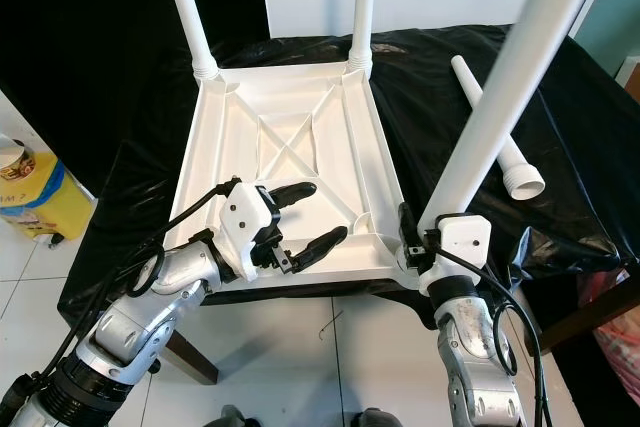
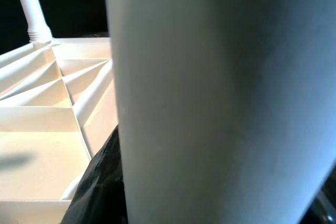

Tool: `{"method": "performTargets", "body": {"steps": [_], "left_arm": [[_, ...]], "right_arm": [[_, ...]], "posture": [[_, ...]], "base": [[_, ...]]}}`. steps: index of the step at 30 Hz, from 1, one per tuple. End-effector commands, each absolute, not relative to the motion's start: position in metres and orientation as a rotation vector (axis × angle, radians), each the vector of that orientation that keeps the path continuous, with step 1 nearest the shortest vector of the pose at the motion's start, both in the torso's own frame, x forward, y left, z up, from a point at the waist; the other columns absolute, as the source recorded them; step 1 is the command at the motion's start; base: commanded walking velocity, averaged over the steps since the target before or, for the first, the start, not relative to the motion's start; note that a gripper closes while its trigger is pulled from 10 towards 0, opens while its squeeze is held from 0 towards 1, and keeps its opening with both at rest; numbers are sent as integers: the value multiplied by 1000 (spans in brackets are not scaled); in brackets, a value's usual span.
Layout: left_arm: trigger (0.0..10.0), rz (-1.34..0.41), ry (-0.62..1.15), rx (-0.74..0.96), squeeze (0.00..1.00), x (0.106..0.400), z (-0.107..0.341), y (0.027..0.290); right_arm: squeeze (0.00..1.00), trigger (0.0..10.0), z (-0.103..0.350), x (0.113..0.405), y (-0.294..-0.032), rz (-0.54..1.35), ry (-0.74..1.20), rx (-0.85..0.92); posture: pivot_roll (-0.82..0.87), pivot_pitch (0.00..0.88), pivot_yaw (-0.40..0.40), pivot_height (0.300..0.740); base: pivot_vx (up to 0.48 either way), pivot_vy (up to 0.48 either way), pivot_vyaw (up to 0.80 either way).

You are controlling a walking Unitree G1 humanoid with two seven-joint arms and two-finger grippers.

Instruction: Building children table

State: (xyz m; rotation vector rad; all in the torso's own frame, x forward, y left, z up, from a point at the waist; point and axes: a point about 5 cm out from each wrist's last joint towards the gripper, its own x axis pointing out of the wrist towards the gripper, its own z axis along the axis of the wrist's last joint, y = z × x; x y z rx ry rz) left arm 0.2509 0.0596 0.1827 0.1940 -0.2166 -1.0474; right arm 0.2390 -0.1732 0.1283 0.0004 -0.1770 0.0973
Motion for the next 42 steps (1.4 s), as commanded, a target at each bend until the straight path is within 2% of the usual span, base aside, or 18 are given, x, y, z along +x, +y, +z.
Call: {"method": "performTargets", "body": {"steps": [1,10,12,17,25,35,42], "left_arm": [[10000,-1209,-228,218,0,242,185,54],[10000,-1253,-206,211,0,237,184,55],[10000,-1324,-167,212,0,230,180,56],[10000,-1375,-124,224,0,227,175,58],[10000,-1428,-17,277,0,224,161,62],[10000,-1444,14,325,0,223,158,65],[10000,-1439,12,336,0,224,159,65]], "right_arm": [[0,10000,104,235,-171,119,-63,3],[0,10000,104,227,-168,180,-124,-101],[0,10000,104,226,-170,184,-141,-128],[0,10000,103,227,-172,181,-151,-137],[0,10000,98,225,-173,168,-150,-100],[0,10000,98,221,-171,210,-183,-143],[0,10000,86,226,-171,192,-62,-54]], "posture": [[-79,90,22,740],[-76,92,21,740],[-73,92,20,740],[-71,91,22,740],[-72,93,27,740],[-76,95,30,740],[-76,91,30,740]], "base": [[0,0,0],[0,0,0],[0,0,0],[0,0,0],[0,0,0],[0,0,0],[0,0,0]]}}
